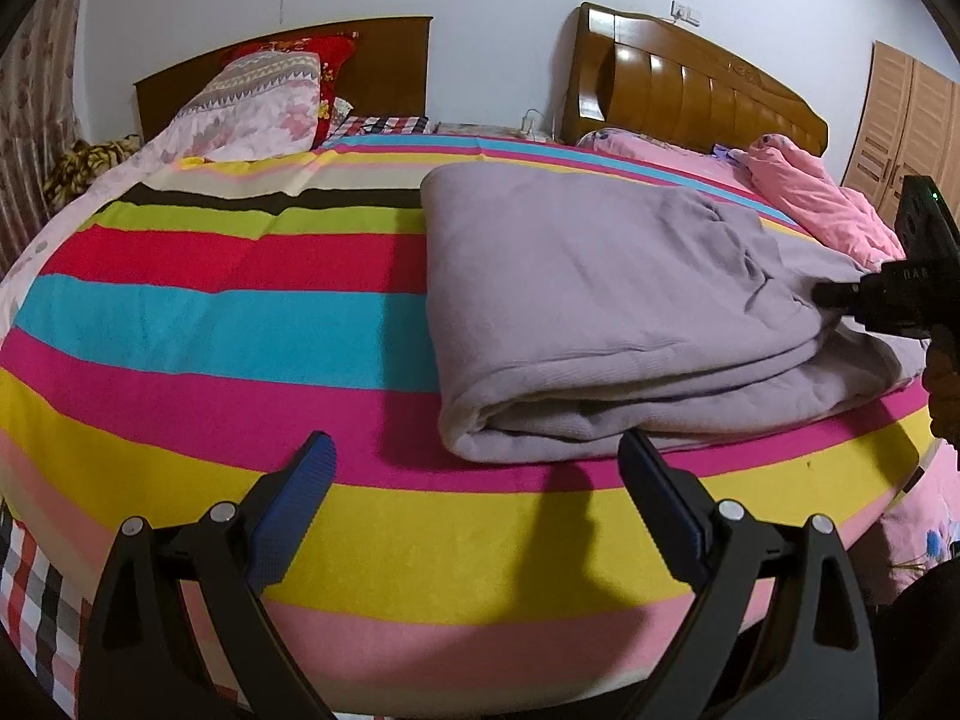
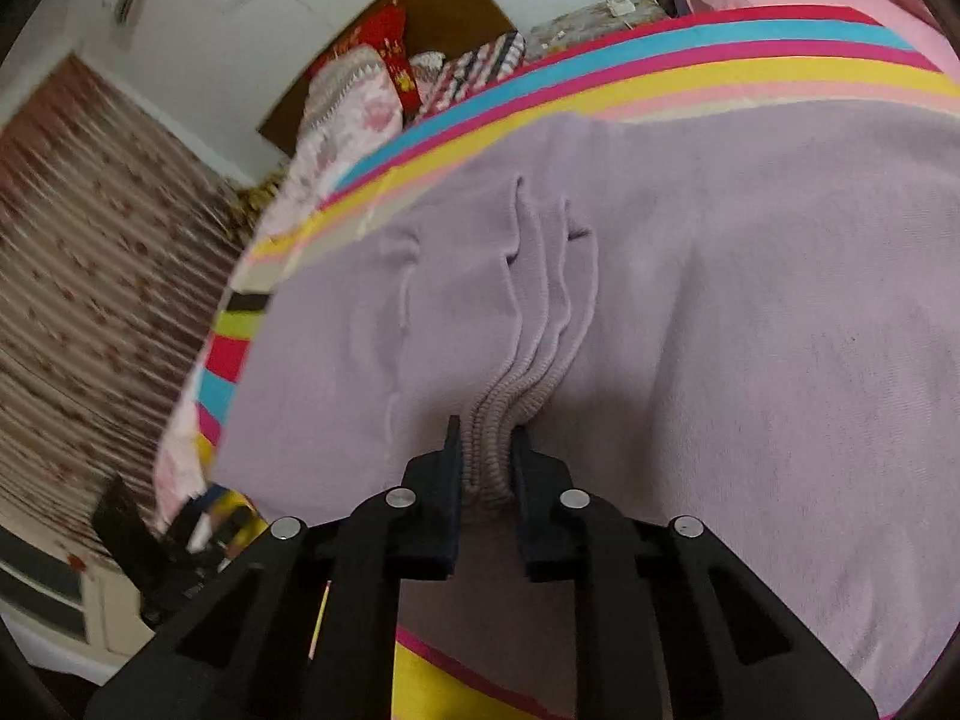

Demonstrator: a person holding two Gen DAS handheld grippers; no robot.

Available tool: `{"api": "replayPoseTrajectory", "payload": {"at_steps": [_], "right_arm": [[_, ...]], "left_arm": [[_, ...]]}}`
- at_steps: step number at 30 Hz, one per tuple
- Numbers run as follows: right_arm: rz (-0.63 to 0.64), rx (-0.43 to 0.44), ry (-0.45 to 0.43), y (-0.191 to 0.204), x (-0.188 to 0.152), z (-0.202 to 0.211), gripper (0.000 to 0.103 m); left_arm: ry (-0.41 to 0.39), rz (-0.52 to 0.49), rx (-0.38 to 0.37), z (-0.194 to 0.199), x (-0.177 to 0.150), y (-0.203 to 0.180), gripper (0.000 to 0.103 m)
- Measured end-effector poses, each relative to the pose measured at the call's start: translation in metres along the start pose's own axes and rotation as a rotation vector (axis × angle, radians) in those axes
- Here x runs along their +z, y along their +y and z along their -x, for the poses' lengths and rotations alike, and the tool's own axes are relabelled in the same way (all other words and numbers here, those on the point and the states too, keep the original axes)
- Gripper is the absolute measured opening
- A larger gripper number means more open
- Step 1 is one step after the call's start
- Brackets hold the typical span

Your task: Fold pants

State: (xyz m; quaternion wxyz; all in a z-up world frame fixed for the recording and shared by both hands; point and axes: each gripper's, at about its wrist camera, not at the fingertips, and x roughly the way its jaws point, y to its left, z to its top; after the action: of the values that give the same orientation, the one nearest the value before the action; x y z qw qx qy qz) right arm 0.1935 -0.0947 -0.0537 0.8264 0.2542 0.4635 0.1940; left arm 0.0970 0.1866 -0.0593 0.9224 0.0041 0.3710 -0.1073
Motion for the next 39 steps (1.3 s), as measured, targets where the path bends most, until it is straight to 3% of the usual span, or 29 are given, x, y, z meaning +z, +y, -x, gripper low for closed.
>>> {"api": "replayPoseTrajectory", "payload": {"at_steps": [8, 15, 19, 21, 23, 25, 27, 33, 39], "right_arm": [[0.049, 0.069, -0.125, 0.037, 0.019, 0.022, 0.015], [0.208, 0.136, -0.213, 0.109, 0.061, 0.034, 0.015], [0.297, 0.187, -0.287, 0.156, 0.084, 0.053, 0.015], [0.318, 0.195, -0.326, 0.164, 0.088, 0.066, 0.015], [0.307, 0.189, -0.364, 0.158, 0.086, 0.079, 0.014], [0.27, 0.161, -0.376, 0.14, 0.078, 0.085, 0.012], [0.193, 0.11, -0.356, 0.105, 0.06, 0.082, 0.006], [-0.02, -0.094, -0.095, 0.004, -0.016, 0.009, 0.006], [-0.011, -0.079, -0.119, -0.001, -0.021, 0.009, 0.006]], "left_arm": [[-0.003, -0.044, 0.003, 0.006, 0.001, -0.016, 0.095], [-0.055, -0.063, 0.017, 0.001, 0.022, -0.037, 0.095], [-0.052, -0.088, 0.137, -0.014, 0.03, -0.042, 0.095], [-0.062, -0.087, 0.234, -0.015, 0.034, -0.037, 0.095], [-0.097, -0.021, 0.314, -0.007, 0.036, -0.019, 0.096], [-0.112, 0.085, 0.289, 0.004, 0.034, 0.007, 0.1], [-0.085, 0.13, 0.263, 0.004, 0.03, 0.021, 0.1], [-0.019, 0.128, 0.238, -0.014, 0.012, 0.023, 0.101], [-0.003, 0.13, 0.225, -0.019, 0.013, 0.031, 0.102]]}}
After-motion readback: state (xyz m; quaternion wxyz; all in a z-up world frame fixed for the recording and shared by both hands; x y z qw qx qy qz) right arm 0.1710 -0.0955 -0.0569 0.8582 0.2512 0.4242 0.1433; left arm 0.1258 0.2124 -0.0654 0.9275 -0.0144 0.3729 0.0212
